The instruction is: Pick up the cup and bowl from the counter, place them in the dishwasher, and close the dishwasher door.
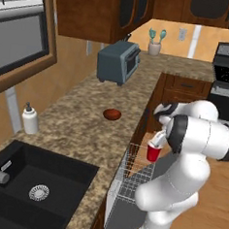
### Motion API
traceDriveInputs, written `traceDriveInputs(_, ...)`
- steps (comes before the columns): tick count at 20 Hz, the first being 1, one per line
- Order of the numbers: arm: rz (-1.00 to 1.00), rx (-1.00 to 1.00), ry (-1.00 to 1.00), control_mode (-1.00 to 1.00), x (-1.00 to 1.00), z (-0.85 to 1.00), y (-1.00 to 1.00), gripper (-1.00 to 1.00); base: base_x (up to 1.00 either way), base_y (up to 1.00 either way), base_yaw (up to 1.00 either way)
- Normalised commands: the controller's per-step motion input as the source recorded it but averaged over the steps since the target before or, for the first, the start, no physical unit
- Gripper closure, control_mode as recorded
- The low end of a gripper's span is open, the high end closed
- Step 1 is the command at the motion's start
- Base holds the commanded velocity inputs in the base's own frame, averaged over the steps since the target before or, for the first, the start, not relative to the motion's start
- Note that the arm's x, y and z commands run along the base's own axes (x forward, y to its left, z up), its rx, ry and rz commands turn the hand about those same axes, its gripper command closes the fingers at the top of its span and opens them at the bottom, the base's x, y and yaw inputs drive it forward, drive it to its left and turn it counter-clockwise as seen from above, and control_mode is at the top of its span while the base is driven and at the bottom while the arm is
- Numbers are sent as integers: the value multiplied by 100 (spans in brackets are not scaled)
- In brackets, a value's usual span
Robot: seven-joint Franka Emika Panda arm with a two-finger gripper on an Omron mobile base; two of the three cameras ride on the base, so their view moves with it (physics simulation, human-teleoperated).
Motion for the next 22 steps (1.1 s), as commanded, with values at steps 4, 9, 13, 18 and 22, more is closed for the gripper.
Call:
traceDriveInputs(4,30,5,-21,-100,37,-28,-61,100,0,0,0)
traceDriveInputs(9,15,6,-24,-100,45,-43,-48,100,0,0,0)
traceDriveInputs(13,12,6,-15,-100,52,-39,-32,100,0,0,0)
traceDriveInputs(18,6,1,-3,-100,60,-41,3,100,0,0,0)
traceDriveInputs(22,0,0,-1,-100,60,-49,22,100,0,0,0)
